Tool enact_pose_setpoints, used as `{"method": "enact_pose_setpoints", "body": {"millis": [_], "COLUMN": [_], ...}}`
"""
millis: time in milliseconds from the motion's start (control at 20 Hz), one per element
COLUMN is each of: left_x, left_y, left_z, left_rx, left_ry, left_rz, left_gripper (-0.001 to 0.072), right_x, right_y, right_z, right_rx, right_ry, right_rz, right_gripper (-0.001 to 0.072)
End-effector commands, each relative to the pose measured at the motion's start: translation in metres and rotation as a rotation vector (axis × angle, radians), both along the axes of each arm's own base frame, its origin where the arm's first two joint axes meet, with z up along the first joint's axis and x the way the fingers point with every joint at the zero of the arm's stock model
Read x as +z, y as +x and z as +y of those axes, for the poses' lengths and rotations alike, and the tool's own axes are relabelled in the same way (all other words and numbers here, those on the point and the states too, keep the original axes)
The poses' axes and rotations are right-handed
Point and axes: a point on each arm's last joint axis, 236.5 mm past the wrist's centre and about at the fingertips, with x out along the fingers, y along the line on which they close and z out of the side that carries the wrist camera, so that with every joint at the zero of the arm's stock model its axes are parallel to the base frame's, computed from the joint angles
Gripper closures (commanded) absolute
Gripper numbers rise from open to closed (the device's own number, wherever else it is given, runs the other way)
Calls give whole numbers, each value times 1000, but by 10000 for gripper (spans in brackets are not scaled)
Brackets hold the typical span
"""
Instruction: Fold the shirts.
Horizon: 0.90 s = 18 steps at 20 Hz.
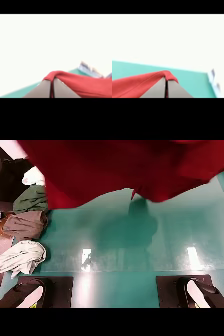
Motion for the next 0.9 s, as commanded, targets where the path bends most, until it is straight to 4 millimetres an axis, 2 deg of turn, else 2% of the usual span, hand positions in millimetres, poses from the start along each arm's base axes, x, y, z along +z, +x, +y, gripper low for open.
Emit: {"method": "enact_pose_setpoints", "body": {"millis": [0, 50, 100, 150, 200, 300, 350, 450, 600, 650, 750, 850], "left_x": [47, 48, 45, 35, 20, -36, -73, -171, -307, -347, -413, -459], "left_y": [-88, -98, -98, -87, -72, -11, 19, 79, 136, 153, 183, 216], "left_z": [5, 4, 3, 4, 6, 8, 6, 0, -5, -5, -5, -4], "left_rx": [-5, -10, -9, 4, 16, 32, 28, 5, -30, -34, -29, -4], "left_ry": [-54, -53, -43, -22, -23, -20, -2, 58, 113, 113, 101, 75], "left_rz": [-186, -197, -186, -145, -79, 139, 268, 579, 981, 1082, 1224, 1280], "left_gripper": [686, 686, 686, 686, 686, 685, 685, 685, 684, 685, 684, 684], "right_x": [53, 55, 54, 50, 41, 6, -20, -101, -230, -267, -336, -387], "right_y": [-64, -70, -73, -71, -62, -26, -2, 49, 102, 115, 140, 166], "right_z": [3, -5, -14, -20, -24, -34, -41, -55, -54, -50, -42, -37], "right_rx": [-91, -136, -176, -200, -202, -186, -170, -138, -52, -25, 19, 34], "right_ry": [-51, -49, -52, -62, -64, -49, -31, 18, 77, 90, 114, 130], "right_rz": [-150, -141, -120, -86, -34, 122, 223, 494, 897, 1000, 1166, 1246], "right_gripper": [700, 701, 701, 702, 702, 702, 702, 702, 702, 702, 702, 702]}}
